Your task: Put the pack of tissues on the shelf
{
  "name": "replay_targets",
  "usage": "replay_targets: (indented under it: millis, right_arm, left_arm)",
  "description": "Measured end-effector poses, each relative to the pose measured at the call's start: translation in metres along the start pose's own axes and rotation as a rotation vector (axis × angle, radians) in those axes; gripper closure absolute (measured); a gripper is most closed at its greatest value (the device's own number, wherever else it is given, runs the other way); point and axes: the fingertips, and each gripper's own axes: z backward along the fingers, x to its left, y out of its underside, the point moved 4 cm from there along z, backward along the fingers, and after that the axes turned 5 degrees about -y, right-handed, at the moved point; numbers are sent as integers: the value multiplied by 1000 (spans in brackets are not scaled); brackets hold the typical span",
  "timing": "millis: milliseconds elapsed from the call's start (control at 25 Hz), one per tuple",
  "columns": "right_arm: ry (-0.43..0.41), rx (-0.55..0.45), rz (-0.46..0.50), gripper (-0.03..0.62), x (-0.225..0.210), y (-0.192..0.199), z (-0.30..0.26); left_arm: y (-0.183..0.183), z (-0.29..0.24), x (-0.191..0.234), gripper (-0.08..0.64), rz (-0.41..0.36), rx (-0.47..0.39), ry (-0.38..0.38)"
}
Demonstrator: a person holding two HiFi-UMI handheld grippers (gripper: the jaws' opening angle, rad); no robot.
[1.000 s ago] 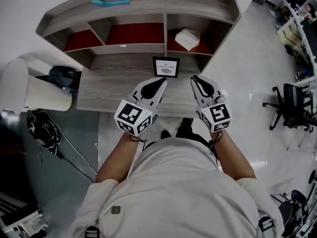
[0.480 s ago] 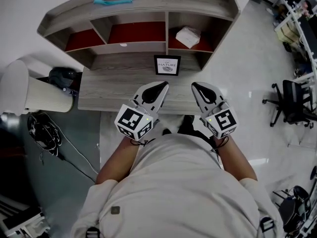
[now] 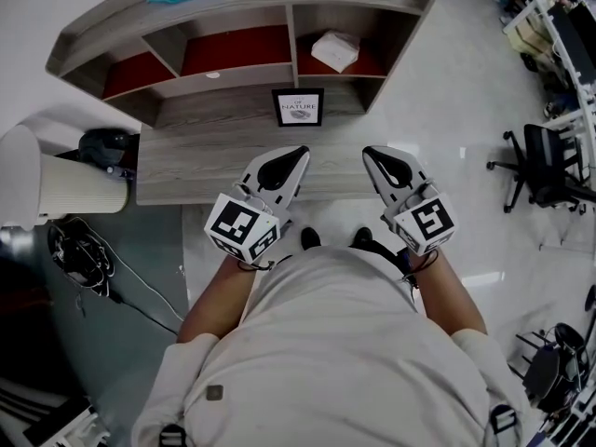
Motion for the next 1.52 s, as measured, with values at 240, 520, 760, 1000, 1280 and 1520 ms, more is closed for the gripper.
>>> replay_targets:
  millis: [240, 520, 760, 1000, 1280, 1520]
  right_arm:
    - [22, -11, -16, 572, -20, 5, 25]
    - [17, 6, -41, 572, -47, 18, 74]
    - [-32, -15, -13, 572, -62, 26, 123]
    - [-93, -43, 2, 572, -73, 34, 174]
    - [-160, -35, 2, 572, -69, 46, 206]
    - [-203, -24, -1, 572, -60, 61, 229]
  left_arm:
    - [5, -22, -20, 545, 6, 15, 6]
    - [8, -57, -73, 545, 1, 28, 9]
    - [10, -79, -129, 545, -19, 25, -26]
    - [19, -92, -185, 545, -12, 26, -69]
    - [32, -81, -219, 545, -2, 18, -149]
    - [45, -70, -244, 545, 13, 20, -191]
